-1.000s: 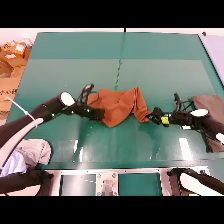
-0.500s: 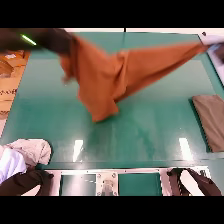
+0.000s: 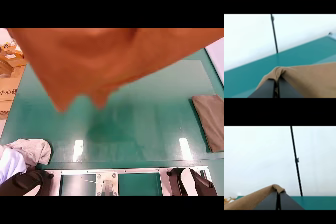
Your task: Fold the shirts.
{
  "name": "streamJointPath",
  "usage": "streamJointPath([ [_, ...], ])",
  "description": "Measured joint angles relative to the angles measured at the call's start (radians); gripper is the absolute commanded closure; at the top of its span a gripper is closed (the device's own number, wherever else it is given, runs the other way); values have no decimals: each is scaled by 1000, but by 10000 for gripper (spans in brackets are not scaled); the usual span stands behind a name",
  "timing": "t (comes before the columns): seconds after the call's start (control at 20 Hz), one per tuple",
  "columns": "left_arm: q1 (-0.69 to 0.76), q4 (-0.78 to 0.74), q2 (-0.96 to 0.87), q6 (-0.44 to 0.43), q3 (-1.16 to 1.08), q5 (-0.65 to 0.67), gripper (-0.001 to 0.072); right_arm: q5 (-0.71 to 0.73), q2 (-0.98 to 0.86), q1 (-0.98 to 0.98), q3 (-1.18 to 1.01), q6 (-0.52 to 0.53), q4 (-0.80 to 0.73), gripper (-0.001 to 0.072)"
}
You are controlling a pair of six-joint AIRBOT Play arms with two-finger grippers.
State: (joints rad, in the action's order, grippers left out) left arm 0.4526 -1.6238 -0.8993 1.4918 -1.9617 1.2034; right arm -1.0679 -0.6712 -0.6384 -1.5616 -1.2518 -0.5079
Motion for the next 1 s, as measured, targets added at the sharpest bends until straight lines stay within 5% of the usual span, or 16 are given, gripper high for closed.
streamJointPath([
  [0.3, 0, -106, -122, 35, 288, 29, 681, -29, 5, 14, 389, 34, -5, 696],
  [0.5, -1, 18, -327, 44, 467, -40, 662, -5, 6, 66, 746, 99, -3, 696],
  [0.6, -1, 133, -454, 26, 509, -85, 189, 50, 5, 79, 893, 128, -3, 696],
  [0.8, -42, 316, -621, 3, 503, -96, 185, 143, -29, 90, 1036, 175, -2, 696],
  [1.0, -203, 405, -632, -16, 420, 38, 185, 178, -80, 93, 1057, 203, -3, 696],
])
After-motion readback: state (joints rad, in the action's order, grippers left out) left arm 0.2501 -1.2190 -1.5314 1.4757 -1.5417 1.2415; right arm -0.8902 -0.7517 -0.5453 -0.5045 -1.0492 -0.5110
